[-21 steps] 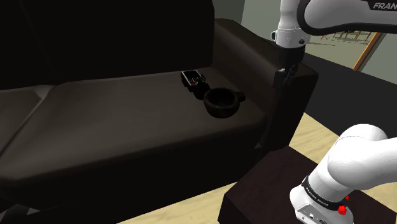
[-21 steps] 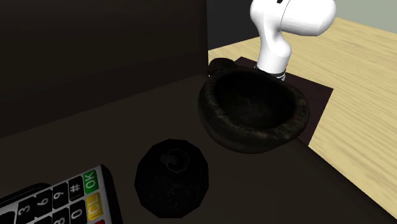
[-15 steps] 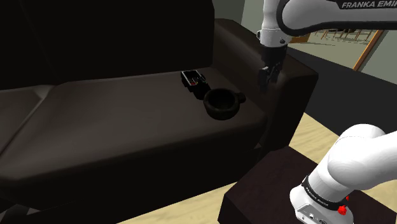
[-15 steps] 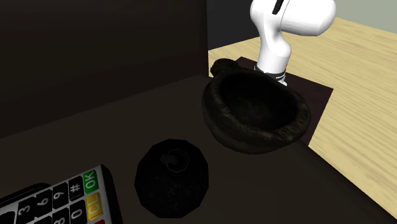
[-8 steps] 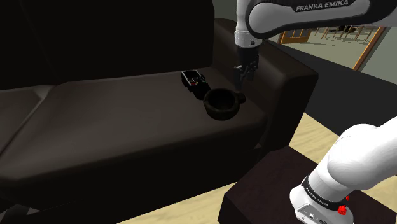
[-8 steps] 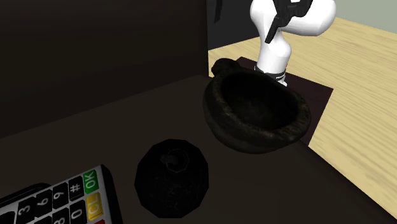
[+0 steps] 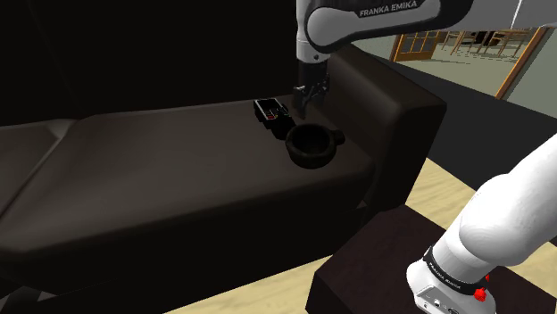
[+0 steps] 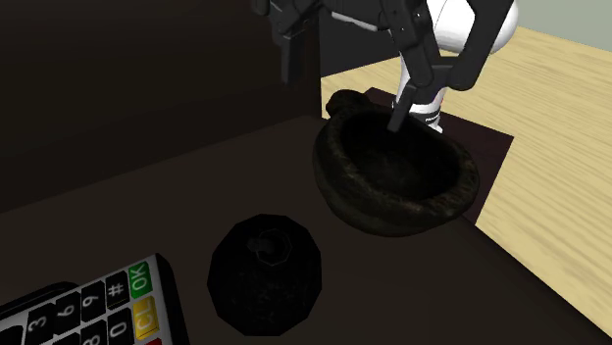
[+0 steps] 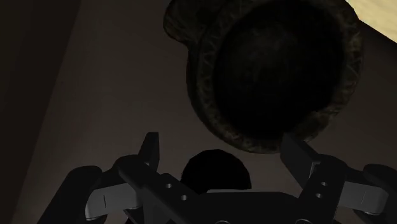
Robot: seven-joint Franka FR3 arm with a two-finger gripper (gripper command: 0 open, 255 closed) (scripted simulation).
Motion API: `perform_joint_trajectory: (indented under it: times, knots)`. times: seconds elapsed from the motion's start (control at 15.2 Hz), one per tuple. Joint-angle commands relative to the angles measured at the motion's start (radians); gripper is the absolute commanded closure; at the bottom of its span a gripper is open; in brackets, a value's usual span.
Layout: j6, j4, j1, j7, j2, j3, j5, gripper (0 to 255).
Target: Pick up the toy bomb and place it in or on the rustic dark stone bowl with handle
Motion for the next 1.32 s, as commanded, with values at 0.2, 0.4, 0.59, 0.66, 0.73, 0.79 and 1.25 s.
perform_joint_trajectory:
  times: [0.2, 0.4, 0.59, 0.66, 0.73, 0.79, 1.25]
  knots:
    - [0.013, 0.200, 0.010, 0.041, 0.184, 0.021, -0.034, 0]
    - [0.006, 0.330, 0.022, 0.061, 0.292, 0.029, -0.058, 0]
    - [0.046, 0.291, 0.019, 0.062, 0.292, 0.026, -0.059, 0]
    - [0.059, 0.279, 0.018, 0.062, 0.293, 0.026, -0.059, 0]
    - [0.073, 0.267, 0.018, 0.063, 0.294, 0.025, -0.060, 0]
    - [0.086, 0.255, 0.017, 0.064, 0.295, 0.024, -0.061, 0]
    - [0.106, 0.237, 0.015, 0.065, 0.297, 0.023, -0.062, 0]
